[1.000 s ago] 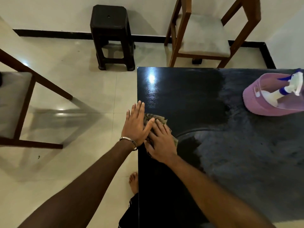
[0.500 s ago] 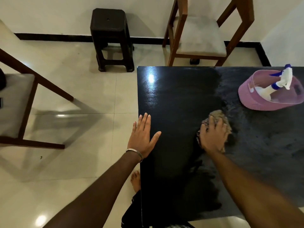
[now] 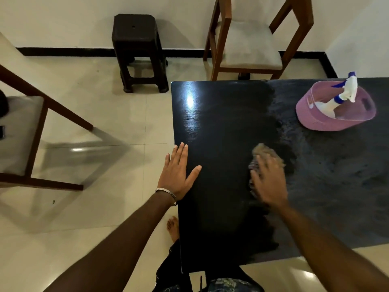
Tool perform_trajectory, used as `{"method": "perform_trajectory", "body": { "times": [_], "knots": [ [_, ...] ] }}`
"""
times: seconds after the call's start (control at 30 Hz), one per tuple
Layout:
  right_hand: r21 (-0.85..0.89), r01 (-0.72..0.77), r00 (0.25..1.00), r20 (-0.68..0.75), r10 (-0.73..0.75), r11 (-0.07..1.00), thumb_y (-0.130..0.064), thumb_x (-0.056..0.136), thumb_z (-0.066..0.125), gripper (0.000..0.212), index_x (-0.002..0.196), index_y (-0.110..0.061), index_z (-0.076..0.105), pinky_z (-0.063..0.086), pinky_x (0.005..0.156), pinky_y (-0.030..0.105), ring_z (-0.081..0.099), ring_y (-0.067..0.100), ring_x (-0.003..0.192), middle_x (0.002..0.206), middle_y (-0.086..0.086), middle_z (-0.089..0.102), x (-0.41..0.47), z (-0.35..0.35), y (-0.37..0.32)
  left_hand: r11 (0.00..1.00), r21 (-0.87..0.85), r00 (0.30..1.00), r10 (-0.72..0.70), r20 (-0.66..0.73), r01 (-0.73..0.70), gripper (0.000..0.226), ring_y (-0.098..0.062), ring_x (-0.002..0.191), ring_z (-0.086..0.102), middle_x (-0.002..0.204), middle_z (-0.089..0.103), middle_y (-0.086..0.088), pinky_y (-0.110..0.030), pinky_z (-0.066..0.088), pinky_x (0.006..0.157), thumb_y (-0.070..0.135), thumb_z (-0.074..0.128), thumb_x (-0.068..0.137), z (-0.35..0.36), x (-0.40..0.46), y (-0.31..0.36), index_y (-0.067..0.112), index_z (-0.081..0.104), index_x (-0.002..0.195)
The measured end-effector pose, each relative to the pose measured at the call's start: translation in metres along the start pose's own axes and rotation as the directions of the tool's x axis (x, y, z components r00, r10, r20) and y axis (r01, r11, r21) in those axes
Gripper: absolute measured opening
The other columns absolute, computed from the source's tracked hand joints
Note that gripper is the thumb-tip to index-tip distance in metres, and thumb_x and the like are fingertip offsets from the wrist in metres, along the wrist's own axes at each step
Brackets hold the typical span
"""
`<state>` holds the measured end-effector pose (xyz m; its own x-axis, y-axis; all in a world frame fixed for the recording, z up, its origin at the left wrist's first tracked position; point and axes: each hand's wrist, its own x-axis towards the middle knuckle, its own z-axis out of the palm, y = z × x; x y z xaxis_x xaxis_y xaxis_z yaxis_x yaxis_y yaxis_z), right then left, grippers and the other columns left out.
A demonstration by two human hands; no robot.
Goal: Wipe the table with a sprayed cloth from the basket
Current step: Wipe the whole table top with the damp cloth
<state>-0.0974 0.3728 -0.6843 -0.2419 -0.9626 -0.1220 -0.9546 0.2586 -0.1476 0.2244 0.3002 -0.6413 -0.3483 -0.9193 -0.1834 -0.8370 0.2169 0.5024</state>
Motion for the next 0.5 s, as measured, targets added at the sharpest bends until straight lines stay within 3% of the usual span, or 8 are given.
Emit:
{"method": "perform_trajectory", "body": {
  "times": [0.13, 0.2, 0.27, 0.37, 0.5],
  "knots": [
    [0.047, -0.378, 0.923, 0.1, 0.372, 0.925, -0.059, 0.091, 0.028, 0.076, 0.155, -0.019, 0.034, 0.017, 0.12, 0.056, 0.022, 0.043, 0.147, 0.16, 0.021, 0.025, 0.005, -0.015, 0.073, 1.0, 0.012, 1.0, -0.023, 0.0, 0.023, 0.089, -0.017, 0.15, -0.005, 0.163, -0.001, 0.001, -0.04, -0.001, 0.122, 0.072, 0.005, 0.084, 0.001, -0.019, 0.005, 0.018, 0.002, 0.155],
    [0.036, -0.418, 0.907, 0.076, 0.414, 0.908, -0.051, 0.099, 0.036, 0.065, 0.156, -0.02, 0.033, 0.016, 0.12, 0.056, 0.02, 0.042, 0.147, 0.161, 0.02, 0.024, 0.004, -0.011, 0.055, 0.999, 0.024, 0.999, -0.042, -0.005, 0.042, 0.089, -0.017, 0.15, -0.006, 0.163, -0.002, 0.001, -0.04, -0.001, 0.122, 0.072, 0.004, 0.084, 0.005, -0.027, 0.011, 0.018, 0.002, 0.155],
    [-0.001, -0.268, 0.963, -0.017, 0.268, 0.963, -0.043, 0.099, 0.04, 0.058, 0.15, -0.017, 0.044, 0.023, 0.116, 0.058, 0.03, 0.045, 0.142, 0.156, 0.022, 0.034, -0.003, -0.001, 0.017, 0.998, 0.031, 0.999, -0.051, -0.012, 0.052, 0.089, -0.017, 0.15, -0.007, 0.163, -0.002, 0.001, -0.039, -0.002, 0.122, 0.072, 0.004, 0.084, 0.012, -0.036, 0.02, 0.018, 0.001, 0.155],
    [0.005, 0.015, 1.0, -0.006, -0.015, 1.0, -0.047, 0.094, 0.039, 0.059, 0.148, -0.025, 0.046, 0.026, 0.116, 0.054, 0.035, 0.041, 0.141, 0.155, 0.014, 0.04, -0.035, 0.013, -0.051, 0.998, 0.031, 0.999, -0.051, -0.016, 0.052, 0.088, -0.016, 0.149, -0.009, 0.163, -0.003, 0.001, -0.039, -0.002, 0.122, 0.071, 0.007, 0.085, 0.027, -0.052, 0.039, 0.017, 0.001, 0.155],
    [0.031, 0.354, 0.921, 0.164, -0.354, 0.935, -0.055, 0.096, 0.028, 0.065, 0.157, -0.033, 0.024, 0.01, 0.123, 0.053, 0.007, 0.028, 0.154, 0.166, 0.003, 0.018, -0.107, 0.027, -0.117, 0.998, 0.026, 0.998, -0.055, -0.014, 0.056, 0.088, -0.016, 0.148, -0.013, 0.162, -0.006, -0.001, -0.04, -0.005, 0.122, 0.069, 0.006, 0.085, 0.052, -0.073, 0.066, 0.015, -0.002, 0.154]
  ]
}}
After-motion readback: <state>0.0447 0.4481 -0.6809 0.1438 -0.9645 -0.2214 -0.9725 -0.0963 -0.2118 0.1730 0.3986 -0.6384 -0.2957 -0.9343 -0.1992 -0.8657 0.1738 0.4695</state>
